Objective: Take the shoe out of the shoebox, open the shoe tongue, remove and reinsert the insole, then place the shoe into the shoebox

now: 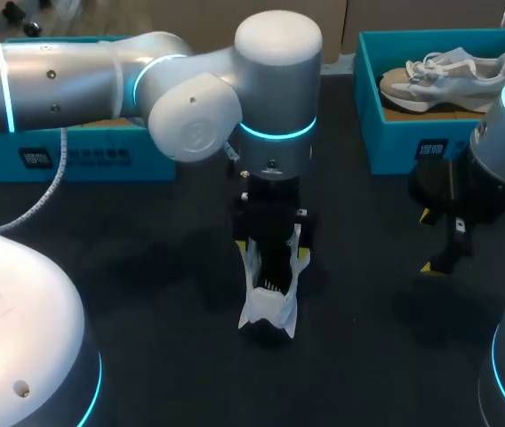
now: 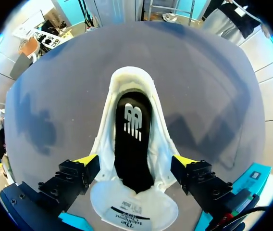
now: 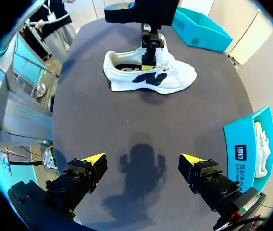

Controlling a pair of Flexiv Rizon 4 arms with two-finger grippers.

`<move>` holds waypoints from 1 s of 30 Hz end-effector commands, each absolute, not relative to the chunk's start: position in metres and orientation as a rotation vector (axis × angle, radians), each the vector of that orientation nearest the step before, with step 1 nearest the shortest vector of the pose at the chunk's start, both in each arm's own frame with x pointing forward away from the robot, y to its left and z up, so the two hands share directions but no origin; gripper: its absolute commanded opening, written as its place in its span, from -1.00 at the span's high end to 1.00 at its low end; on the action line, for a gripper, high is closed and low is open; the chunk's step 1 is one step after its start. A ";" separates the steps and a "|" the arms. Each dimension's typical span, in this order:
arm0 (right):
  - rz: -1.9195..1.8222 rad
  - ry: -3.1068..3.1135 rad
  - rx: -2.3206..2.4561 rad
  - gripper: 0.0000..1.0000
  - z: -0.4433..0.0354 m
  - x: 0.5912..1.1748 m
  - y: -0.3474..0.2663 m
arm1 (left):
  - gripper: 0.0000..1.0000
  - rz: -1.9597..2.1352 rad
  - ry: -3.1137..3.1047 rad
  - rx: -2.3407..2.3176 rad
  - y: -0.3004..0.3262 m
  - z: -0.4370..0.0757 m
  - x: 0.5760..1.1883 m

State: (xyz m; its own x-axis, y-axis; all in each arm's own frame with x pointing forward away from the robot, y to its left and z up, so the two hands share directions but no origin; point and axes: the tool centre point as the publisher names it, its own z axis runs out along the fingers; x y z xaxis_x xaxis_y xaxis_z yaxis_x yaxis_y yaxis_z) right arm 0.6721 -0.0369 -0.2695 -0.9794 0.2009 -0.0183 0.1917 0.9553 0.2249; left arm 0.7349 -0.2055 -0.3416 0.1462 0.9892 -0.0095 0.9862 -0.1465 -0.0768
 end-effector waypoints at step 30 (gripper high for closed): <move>0.346 3.064 0.307 -1.00 -0.270 0.671 -0.037 | -0.40 0.094 -2.210 -2.273 -0.210 -0.270 0.852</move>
State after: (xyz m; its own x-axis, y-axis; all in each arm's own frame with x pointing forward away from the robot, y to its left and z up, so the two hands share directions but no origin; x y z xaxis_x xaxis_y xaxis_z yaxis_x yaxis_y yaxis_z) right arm 0.6721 -0.0369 -0.2694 -0.9795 0.2008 -0.0183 0.1917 0.9554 0.2249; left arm 0.8439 -0.2090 -0.2749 0.0266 0.9972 -0.0703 0.9996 -0.0272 -0.0087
